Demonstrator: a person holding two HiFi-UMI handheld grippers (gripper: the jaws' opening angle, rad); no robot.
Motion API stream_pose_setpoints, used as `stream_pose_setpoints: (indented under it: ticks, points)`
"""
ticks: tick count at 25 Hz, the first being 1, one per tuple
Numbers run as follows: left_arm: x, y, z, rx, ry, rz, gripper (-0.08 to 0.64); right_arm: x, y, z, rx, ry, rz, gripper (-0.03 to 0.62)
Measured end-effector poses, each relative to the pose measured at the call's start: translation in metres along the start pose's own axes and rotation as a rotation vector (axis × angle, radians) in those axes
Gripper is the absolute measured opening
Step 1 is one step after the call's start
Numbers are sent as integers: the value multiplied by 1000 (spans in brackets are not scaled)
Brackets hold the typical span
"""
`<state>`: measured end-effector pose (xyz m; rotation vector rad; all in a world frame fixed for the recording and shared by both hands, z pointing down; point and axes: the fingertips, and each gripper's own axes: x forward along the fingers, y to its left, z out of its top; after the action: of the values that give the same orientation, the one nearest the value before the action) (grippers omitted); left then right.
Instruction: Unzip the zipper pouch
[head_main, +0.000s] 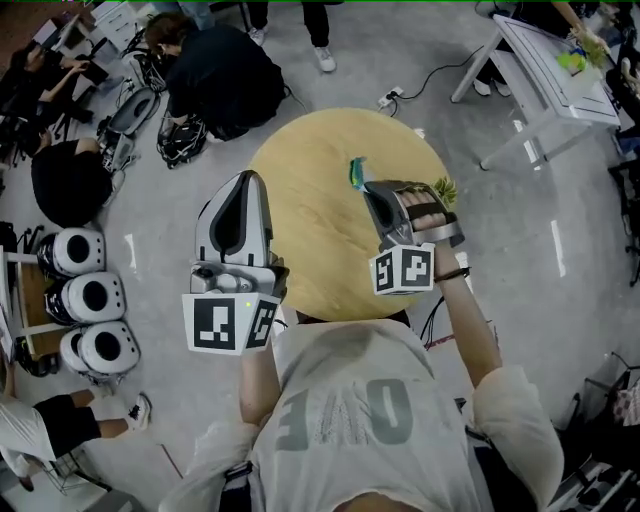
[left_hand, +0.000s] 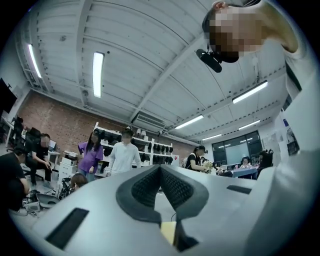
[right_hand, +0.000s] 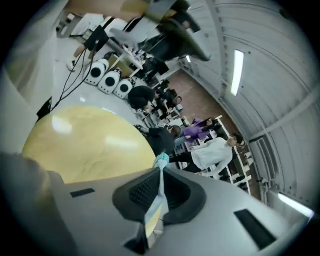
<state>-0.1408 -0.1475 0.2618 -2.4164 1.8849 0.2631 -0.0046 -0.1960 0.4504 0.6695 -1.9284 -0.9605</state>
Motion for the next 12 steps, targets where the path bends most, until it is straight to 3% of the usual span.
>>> stream_pose_setpoints:
  ticks: [2,6,12]
  points:
    - [-4,5,-1,22,1,10,26,16,26,-4,-23,22,52,34]
    - [-14,19,-13,41,28,47,26,40,77,-7,28,43,141,34]
    - [-22,38,-30,34,84,79,26,59,123,9,207,53,240,34]
